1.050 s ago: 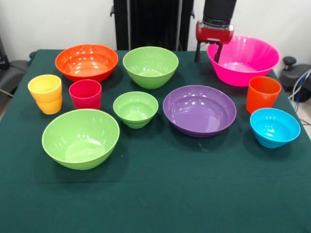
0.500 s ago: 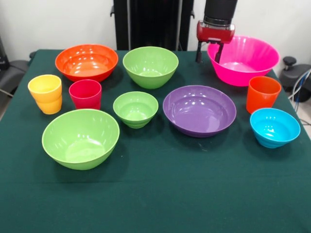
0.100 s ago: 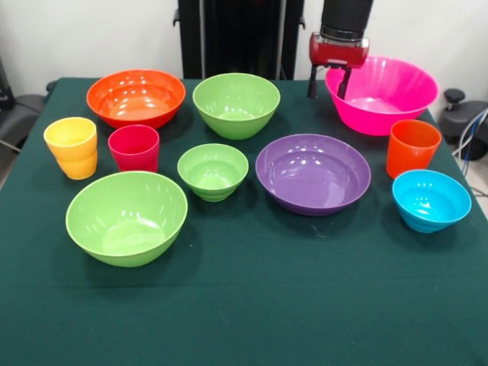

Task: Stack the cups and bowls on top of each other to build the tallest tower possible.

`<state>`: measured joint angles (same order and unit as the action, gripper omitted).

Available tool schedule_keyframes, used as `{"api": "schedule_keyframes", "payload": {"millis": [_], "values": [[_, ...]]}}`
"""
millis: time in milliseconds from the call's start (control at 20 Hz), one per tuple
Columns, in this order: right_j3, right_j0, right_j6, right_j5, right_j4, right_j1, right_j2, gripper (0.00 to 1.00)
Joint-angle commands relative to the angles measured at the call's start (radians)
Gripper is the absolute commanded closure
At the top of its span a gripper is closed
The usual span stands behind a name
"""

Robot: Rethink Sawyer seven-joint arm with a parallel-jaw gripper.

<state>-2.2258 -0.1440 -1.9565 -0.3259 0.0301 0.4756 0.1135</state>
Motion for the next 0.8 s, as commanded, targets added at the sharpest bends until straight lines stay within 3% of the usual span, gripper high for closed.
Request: {"api": "schedule_keyframes", "payload": {"millis": [50,800], "values": [[0.103,-0.006,-0.153,0.010,-0.031,-0.043,-0.067,0.00],[0.112,-0.002,-0.146,0.013,-0.028,-0.050,-0.067,0.00]]}}
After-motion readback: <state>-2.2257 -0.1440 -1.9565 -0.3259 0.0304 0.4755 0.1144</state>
